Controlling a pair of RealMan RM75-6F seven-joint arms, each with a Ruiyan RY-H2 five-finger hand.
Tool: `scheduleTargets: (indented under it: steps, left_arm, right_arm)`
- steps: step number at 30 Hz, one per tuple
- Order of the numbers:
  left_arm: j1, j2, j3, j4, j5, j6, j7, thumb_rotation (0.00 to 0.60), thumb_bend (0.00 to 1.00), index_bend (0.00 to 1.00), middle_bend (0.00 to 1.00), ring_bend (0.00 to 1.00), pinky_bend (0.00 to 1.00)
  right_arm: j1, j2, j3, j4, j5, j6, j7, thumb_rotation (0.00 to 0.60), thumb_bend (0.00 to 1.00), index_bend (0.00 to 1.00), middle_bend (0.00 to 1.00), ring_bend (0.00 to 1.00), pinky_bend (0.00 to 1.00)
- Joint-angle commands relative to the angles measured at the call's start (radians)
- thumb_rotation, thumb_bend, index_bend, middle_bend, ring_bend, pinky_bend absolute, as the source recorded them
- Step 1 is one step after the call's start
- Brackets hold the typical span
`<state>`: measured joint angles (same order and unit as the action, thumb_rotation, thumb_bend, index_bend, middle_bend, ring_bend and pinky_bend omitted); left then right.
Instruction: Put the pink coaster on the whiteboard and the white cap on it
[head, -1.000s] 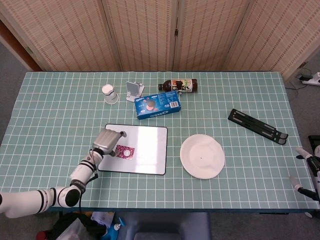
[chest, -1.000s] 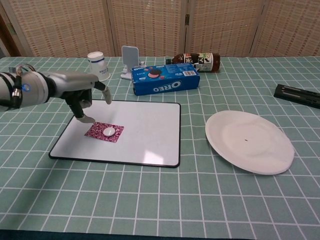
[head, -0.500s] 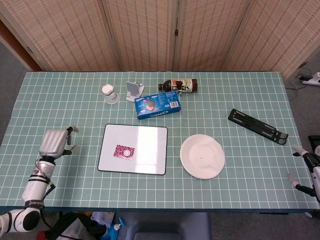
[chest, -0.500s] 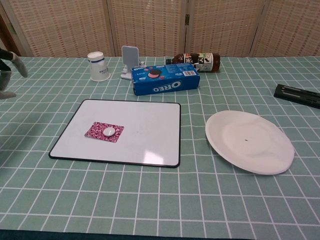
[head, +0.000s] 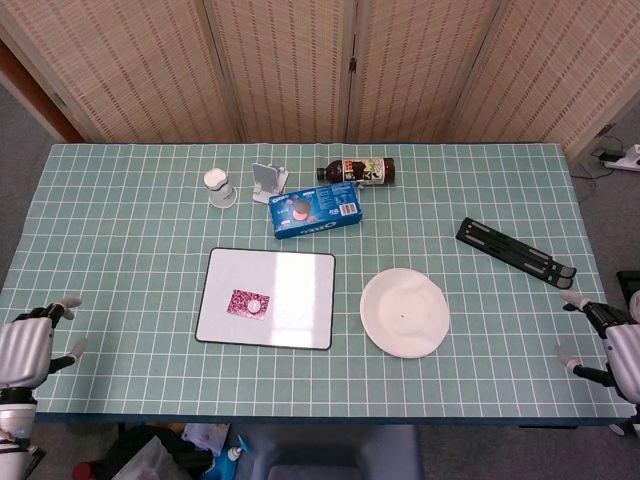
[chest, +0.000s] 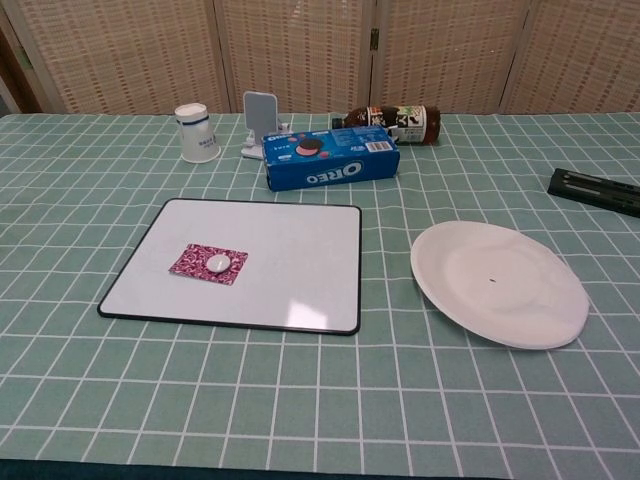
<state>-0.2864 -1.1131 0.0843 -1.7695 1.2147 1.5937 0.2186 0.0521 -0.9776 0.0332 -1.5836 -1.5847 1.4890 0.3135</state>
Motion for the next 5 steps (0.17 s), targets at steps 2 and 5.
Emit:
scheduleTargets:
  steps: [2,5]
  left_arm:
    - [0.069,-0.005,0.020,-0.012,0.086,0.077,0.003,0.600,0.27,0.28,0.41,0.40,0.45]
    - [0.096,0.002,0.025,-0.037,0.122,0.097,0.019,0.600,0.27,0.28,0.41,0.40,0.45]
  right_arm:
    - [0.003,-0.002,-0.004,-0.011,-0.007,0.000,-0.013,0.600,0.22,0.19,0.32,0.29,0.34]
    - [0.000,-0.008,-0.004,-0.013,-0.010,0.011,-0.036,0.600,0.22,0.19,0.32,0.29,0.34]
